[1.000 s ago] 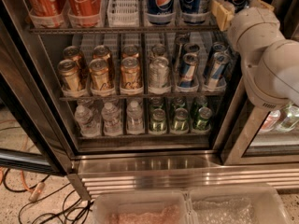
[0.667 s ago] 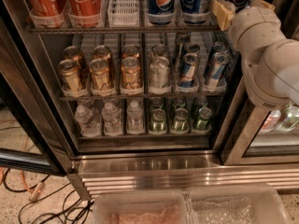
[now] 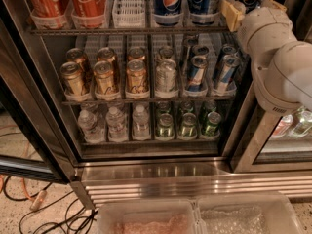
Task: Pick pepsi can from top shelf of fridge
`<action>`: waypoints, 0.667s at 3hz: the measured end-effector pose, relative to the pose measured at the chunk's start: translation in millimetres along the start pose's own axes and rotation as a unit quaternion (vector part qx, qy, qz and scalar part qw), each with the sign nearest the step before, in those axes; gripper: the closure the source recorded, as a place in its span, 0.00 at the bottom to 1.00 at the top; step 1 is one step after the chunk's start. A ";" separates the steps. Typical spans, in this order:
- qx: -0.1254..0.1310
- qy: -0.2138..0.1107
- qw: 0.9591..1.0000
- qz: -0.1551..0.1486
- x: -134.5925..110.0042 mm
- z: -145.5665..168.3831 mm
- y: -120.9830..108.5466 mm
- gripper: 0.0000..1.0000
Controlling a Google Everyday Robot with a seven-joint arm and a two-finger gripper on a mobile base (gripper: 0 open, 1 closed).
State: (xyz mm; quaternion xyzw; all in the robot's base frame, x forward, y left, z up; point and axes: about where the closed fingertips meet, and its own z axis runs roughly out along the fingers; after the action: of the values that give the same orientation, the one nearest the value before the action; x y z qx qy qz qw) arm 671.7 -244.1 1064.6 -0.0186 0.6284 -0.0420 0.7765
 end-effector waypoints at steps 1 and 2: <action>0.005 -0.003 1.000 0.002 -1.7 -0.2 -2.7 0.00; 0.011 -0.009 1.000 0.001 -4.1 -0.6 -5.8 0.05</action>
Offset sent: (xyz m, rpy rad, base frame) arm 0.0037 -0.0245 0.0166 0.0063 -0.0764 -0.0719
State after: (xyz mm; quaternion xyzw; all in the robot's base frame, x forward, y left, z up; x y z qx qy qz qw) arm 670.0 -249.5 1069.0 -0.0099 0.6212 -0.0475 0.7821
